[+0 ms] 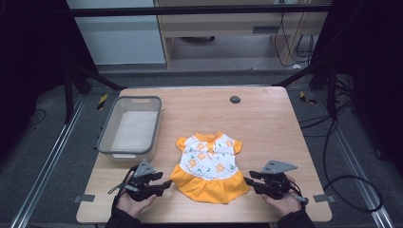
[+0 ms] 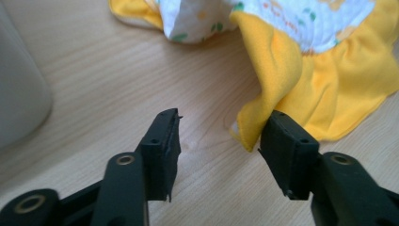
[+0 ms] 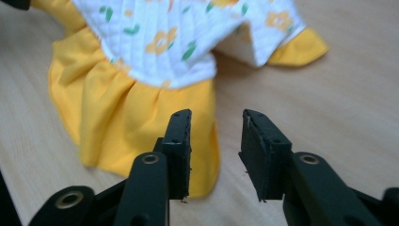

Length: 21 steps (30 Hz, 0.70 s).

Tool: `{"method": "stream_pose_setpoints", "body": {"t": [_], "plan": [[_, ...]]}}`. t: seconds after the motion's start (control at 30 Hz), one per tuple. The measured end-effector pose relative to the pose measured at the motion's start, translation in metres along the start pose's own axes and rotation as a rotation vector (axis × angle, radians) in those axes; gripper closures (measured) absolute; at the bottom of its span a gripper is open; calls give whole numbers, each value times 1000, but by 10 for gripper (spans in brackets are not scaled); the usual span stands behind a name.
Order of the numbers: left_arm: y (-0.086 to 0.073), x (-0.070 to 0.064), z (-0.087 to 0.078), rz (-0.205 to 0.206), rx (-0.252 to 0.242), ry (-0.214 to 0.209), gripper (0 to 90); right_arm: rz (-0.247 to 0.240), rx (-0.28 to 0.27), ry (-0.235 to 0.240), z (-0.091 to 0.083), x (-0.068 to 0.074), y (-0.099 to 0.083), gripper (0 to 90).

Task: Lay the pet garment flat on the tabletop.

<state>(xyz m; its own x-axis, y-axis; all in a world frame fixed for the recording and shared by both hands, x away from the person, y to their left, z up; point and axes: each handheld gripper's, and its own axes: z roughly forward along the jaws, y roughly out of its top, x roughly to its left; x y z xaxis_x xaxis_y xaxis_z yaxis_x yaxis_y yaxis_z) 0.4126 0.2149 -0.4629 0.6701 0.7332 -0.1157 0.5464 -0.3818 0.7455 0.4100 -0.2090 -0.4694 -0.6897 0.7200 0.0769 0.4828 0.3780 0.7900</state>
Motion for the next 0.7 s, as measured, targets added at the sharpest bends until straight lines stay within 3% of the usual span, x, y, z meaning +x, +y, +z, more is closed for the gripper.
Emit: {"method": "stream_pose_setpoints", "body": {"t": [0.07,0.17,0.37,0.5,0.6,0.7], "plan": [[4,1,-7,3,-28,-13,455,0,-68,-39,-6,-4,7,596],[14,3,-20,-3,-86,-14,445,-3,-99,-61,-9,-9,14,589],[41,6,-34,26,-168,47,416,-7,-151,-114,-8,-19,36,549],[64,12,-18,53,-176,101,417,-3,-159,-151,1,-27,51,505],[79,17,6,108,-154,172,441,13,-150,-167,13,-34,63,493],[89,23,30,124,-129,197,452,30,-128,-176,33,-43,74,493]]}}
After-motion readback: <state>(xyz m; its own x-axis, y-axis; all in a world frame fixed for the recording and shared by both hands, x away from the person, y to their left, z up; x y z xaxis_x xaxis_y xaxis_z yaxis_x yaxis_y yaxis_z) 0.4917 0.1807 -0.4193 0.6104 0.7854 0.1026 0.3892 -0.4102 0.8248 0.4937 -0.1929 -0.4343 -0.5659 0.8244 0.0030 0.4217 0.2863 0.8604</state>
